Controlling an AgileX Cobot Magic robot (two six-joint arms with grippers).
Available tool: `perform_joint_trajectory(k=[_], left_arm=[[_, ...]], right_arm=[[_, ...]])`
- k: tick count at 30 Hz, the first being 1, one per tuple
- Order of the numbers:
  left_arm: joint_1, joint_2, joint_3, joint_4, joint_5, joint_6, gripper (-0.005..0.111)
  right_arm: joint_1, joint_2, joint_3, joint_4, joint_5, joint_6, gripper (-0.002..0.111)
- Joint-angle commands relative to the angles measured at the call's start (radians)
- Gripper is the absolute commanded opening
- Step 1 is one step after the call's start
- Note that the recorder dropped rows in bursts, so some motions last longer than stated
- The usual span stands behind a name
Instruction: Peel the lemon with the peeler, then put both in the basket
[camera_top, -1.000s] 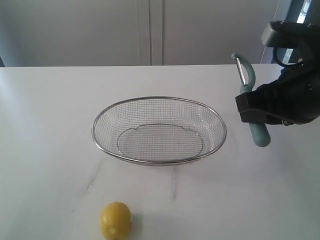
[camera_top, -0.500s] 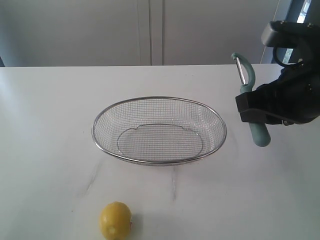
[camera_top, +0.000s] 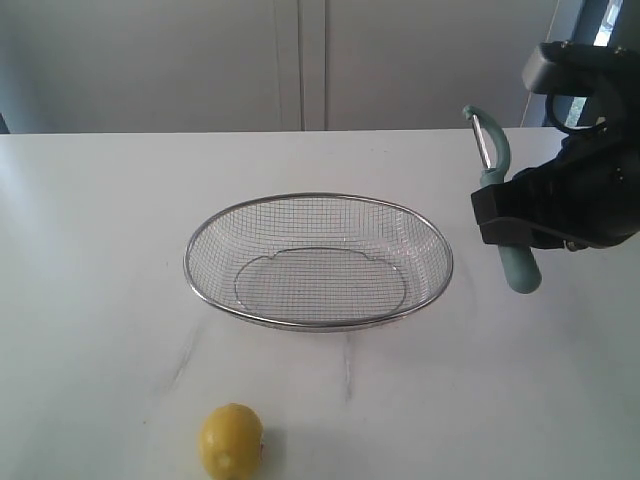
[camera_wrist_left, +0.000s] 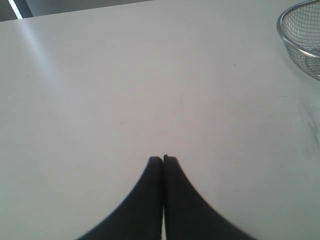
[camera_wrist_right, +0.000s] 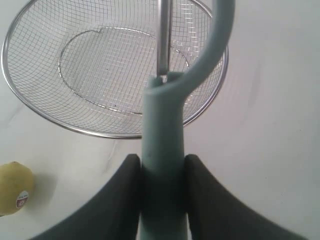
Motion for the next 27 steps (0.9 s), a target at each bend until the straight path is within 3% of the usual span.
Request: perform_joint_trajectory(k=[1,27], left_arm=[[0.001,-0.004,0.004,-0.009,-0.003,0.002,0.0],[0.001,-0.004,0.004,-0.007,-0.072,0.064,0.0]], right_arm=[[0.002,-0.007,-0.006,0.006,-0.012,-0.009,0.0],[0.002,-0.007,-0.006,0.006,-0.012,-0.009,0.0]])
